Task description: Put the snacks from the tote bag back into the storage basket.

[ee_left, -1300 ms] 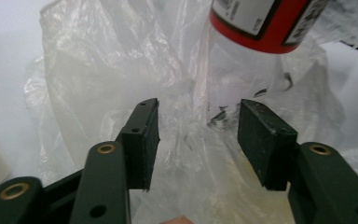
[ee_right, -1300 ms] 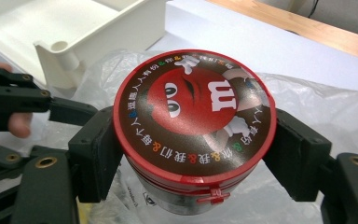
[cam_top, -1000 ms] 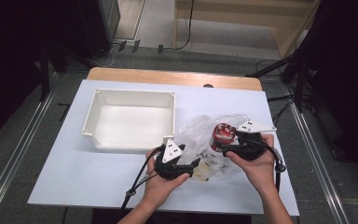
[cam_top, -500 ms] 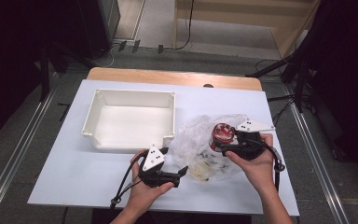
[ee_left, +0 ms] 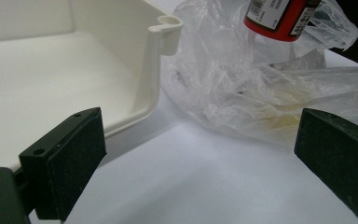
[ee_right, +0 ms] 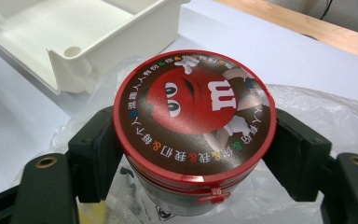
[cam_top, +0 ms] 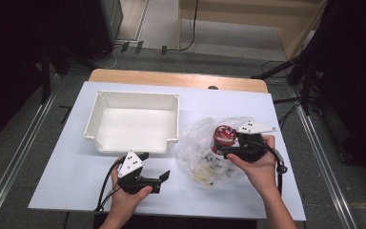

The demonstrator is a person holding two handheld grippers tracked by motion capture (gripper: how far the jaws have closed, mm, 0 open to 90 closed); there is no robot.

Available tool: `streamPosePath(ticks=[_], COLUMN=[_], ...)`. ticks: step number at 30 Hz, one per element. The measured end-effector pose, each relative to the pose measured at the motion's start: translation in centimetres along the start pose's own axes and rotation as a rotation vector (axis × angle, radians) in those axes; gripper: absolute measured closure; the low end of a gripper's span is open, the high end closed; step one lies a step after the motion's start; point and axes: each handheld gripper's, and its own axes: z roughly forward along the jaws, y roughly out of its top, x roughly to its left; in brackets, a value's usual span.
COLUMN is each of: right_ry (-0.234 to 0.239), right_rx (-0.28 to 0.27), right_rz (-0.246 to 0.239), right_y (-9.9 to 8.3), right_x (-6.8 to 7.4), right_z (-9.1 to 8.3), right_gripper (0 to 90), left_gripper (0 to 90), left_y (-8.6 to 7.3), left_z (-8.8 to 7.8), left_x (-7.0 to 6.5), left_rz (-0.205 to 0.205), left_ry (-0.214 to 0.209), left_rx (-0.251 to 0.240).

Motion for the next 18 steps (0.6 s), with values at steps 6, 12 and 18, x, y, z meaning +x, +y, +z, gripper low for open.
streamPosePath(ticks=[6,12,18], right_ry=[-0.002,0.007,0.023], right_rx=[-0.009,-0.013,-0.021], right_rz=[-0.005,-0.006,-0.008], right_y=[0.5,0.6,1.0], right_x=[0.1,0.1,0.3], right_z=[-0.1,0.1,0.2], right_gripper=[26.2,26.1,26.1], left_gripper=[2.1,2.2,2.2], left_y=[0.1,-0.3,-0.8], left_z=[-1.4,-3.0,-4.3], left_x=[1.3,2.8,3.8], left_rz=[-0.013,-0.028,-0.015], left_ry=[0.033,0.068,0.091], left_rx=[-0.005,-0.011,-0.008])
